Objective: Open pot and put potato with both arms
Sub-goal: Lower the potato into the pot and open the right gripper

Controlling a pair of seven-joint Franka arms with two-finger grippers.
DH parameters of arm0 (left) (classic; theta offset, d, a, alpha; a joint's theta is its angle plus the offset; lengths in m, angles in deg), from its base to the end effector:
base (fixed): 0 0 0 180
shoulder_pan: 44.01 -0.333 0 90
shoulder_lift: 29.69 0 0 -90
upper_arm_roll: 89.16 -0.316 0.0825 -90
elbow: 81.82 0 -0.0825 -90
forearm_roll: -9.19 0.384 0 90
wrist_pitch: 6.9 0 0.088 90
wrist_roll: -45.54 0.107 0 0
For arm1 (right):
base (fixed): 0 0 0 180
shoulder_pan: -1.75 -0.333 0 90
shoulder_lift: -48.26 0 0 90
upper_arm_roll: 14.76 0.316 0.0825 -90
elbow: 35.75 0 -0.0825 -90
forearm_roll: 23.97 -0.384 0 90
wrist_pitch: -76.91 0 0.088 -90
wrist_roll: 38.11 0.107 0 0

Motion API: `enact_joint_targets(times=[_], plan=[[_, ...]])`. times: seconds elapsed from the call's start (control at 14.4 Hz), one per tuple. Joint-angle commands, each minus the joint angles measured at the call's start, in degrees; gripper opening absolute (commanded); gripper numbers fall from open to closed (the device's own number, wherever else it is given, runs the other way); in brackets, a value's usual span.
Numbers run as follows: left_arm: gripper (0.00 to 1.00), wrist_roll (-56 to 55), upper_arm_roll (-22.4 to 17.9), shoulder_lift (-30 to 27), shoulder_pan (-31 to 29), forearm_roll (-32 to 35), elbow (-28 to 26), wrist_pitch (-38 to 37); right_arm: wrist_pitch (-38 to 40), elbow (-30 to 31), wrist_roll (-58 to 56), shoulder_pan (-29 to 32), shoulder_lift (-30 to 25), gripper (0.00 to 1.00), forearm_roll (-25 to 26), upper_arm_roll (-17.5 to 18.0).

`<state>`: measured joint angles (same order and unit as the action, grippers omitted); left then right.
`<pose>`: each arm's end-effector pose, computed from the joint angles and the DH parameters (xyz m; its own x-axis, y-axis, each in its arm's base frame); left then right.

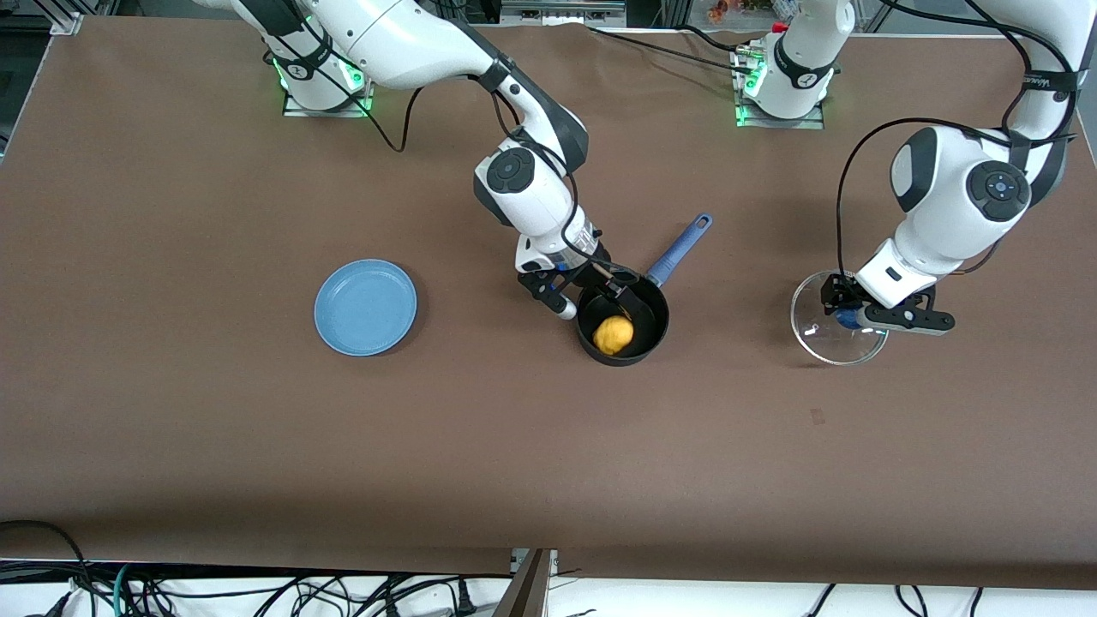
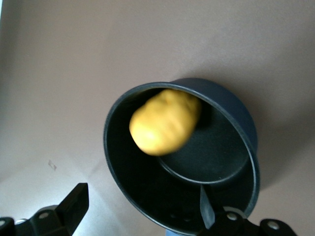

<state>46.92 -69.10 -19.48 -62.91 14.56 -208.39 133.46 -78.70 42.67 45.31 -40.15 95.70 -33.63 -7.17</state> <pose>0.5550 -0.0097 0.3107 0.9915 -0.1067 0.0748 -0.1065 -0.9943 -0.0060 0.5305 0.5684 0.2813 0.7214 -0.6698 -0.1760 -0.6528 -0.5728 -0.4958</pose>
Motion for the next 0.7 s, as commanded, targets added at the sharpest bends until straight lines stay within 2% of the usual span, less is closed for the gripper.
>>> enact_joint_targets(times=[0.0,0.14,0.28,0.49,0.63], plan=[[0.33,2.05,0.51,-1.33,-0.88,-1.59,-2.10,1.93,8.44,-4.14,-1.23,0.41,-0.06,1.00,0.16,-1.16],[0.33,2.05,0.42,-1.07,-1.40,-1.33,-4.64,5.78,19.76,-7.22,-6.83,2.43,-1.64,1.00,0.17,-1.69],[0.33,2.05,0.42,-0.02,-2.02,-1.07,-6.41,9.30,30.23,-7.67,-16.31,5.32,-4.71,1.00,0.17,-1.78],[0.33,2.05,0.42,2.09,-2.72,-0.89,-7.73,13.44,44.92,-7.67,-36.41,11.47,-9.63,1.00,0.17,-1.78],[0.33,2.05,0.34,3.67,-2.81,-0.80,-7.91,15.37,51.34,-7.58,-48.47,15.25,-12.88,1.00,0.43,-2.74]])
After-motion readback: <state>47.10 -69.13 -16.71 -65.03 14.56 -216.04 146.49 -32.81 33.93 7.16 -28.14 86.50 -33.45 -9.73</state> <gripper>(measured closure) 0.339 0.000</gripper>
